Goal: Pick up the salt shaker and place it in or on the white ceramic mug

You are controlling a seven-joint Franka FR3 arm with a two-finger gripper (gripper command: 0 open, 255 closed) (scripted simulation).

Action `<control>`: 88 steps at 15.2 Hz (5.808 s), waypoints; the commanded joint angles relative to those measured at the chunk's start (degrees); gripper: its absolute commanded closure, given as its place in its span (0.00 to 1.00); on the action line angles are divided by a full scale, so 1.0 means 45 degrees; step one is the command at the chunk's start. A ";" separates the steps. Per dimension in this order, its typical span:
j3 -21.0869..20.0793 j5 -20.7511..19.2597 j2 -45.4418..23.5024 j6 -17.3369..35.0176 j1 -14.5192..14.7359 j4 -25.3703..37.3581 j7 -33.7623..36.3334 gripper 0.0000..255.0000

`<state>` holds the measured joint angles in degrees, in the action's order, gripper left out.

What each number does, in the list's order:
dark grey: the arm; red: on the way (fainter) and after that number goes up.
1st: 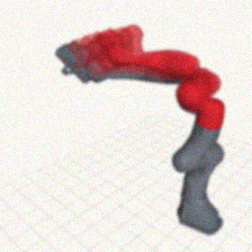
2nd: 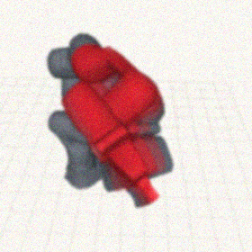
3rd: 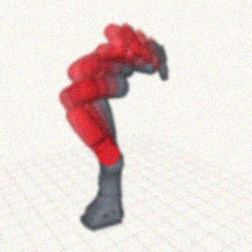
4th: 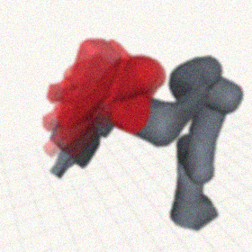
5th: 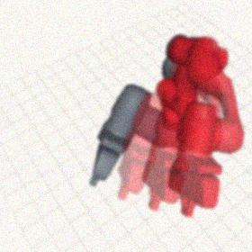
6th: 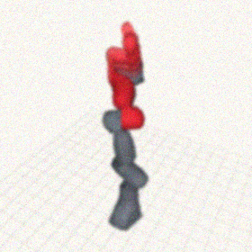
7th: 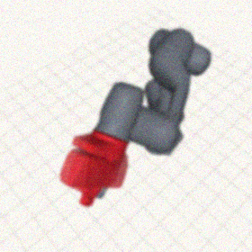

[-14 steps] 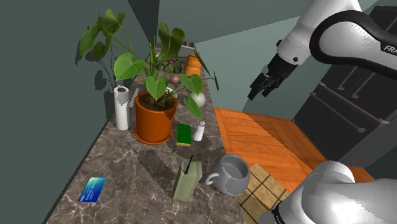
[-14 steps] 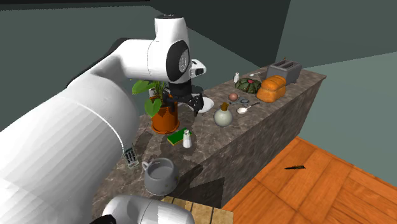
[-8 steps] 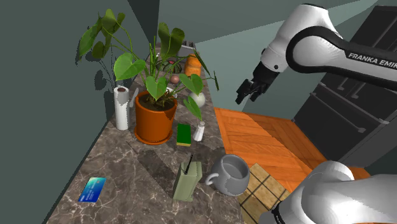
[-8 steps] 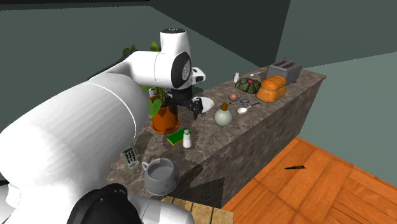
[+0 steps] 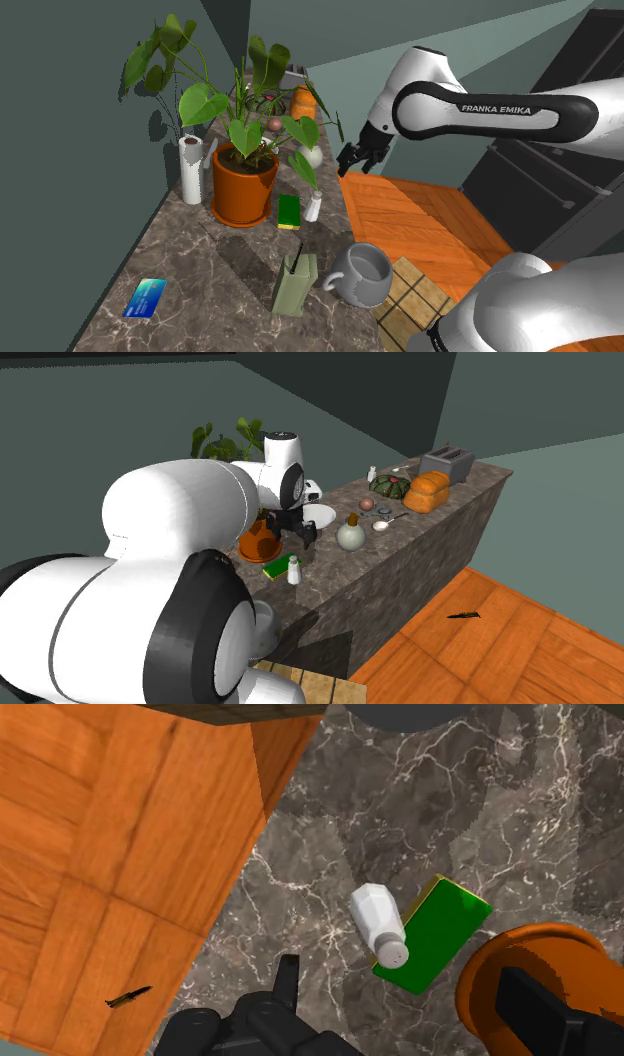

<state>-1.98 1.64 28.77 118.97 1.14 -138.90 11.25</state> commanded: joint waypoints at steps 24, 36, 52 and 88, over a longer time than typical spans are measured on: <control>-0.0367 0.0303 -0.5527 0.4521 0.0052 0.0657 0.0956 0.00; -0.0363 0.0303 -0.5313 0.4167 0.0050 0.0798 0.0963 1.00; -0.0324 0.0282 -0.4036 0.1345 0.0031 0.2344 0.1027 1.00; -0.1657 0.1542 0.6284 -0.5064 0.1481 -0.1442 0.3235 1.00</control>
<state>-8.97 8.18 56.02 96.54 7.48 -144.68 25.27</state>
